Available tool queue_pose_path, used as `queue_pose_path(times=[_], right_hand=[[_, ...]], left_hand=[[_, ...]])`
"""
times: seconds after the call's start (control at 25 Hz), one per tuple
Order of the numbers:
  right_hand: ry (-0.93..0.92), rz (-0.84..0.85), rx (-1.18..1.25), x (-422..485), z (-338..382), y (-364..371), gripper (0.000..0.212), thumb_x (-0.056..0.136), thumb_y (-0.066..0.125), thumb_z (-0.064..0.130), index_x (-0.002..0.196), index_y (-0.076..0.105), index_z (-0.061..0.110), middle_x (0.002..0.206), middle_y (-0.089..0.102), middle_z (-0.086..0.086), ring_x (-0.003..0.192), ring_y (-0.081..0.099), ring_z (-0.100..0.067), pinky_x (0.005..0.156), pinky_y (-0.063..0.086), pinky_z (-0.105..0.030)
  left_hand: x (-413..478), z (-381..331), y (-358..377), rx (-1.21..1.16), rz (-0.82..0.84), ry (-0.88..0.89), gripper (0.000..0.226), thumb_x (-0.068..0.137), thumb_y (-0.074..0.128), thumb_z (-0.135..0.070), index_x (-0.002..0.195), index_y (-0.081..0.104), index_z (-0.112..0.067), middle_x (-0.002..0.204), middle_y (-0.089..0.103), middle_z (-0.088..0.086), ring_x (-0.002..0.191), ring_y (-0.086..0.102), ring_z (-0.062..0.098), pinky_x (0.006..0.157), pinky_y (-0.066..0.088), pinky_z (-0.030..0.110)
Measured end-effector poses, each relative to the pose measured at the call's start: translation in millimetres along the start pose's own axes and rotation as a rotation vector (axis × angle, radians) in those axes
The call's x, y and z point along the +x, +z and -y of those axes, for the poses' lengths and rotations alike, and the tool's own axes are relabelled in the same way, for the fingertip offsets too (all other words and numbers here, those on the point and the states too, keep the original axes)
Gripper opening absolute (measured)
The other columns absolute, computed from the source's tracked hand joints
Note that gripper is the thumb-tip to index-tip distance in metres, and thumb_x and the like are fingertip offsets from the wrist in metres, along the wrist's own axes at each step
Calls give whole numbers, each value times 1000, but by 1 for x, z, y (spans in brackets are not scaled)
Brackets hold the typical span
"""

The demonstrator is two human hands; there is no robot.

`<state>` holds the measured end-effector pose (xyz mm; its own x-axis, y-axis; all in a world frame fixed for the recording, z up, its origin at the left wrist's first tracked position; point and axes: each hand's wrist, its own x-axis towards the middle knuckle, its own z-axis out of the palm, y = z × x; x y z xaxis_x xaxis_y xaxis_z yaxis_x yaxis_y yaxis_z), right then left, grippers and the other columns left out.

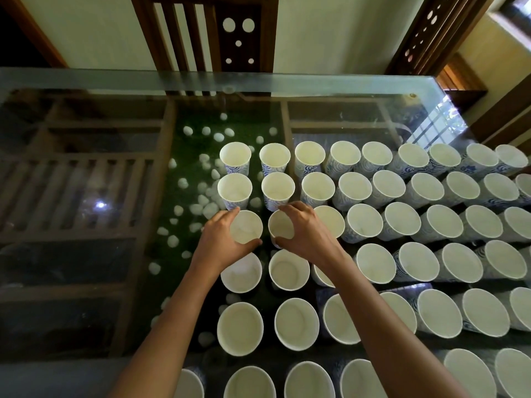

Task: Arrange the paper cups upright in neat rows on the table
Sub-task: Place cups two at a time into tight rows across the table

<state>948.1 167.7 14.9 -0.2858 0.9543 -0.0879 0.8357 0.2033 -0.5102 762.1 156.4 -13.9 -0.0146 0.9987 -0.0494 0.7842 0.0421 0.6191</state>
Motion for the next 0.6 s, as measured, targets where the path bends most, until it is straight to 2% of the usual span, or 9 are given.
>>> queue_pose_path(times=[0.32, 0.48, 0.6], right_hand=[[14, 3, 9, -4, 1, -4, 67, 73, 76, 24, 132, 48, 11, 132, 48, -11, 117, 44, -30, 92, 39, -33], [9, -30, 45, 7, 0, -9, 61, 76, 74, 19, 131, 49, 6, 131, 50, -14, 117, 47, -31, 92, 41, -36], [16, -44, 31, 25, -1, -12, 59, 80, 71, 18, 132, 48, 5, 136, 47, -14, 121, 44, -30, 96, 40, -37]], left_hand=[[-3, -3, -4, -24, -13, 16, 87, 61, 80, -48, 133, 48, -11, 132, 53, 9, 117, 51, 25, 95, 45, 37], [3, -7, -8, -28, -87, 62, 68, 72, 74, -41, 128, 53, -7, 128, 55, 10, 115, 53, 25, 92, 43, 31], [21, -8, -12, 5, -125, 77, 57, 80, 68, -34, 127, 53, -6, 131, 53, 12, 119, 50, 26, 96, 42, 33]])
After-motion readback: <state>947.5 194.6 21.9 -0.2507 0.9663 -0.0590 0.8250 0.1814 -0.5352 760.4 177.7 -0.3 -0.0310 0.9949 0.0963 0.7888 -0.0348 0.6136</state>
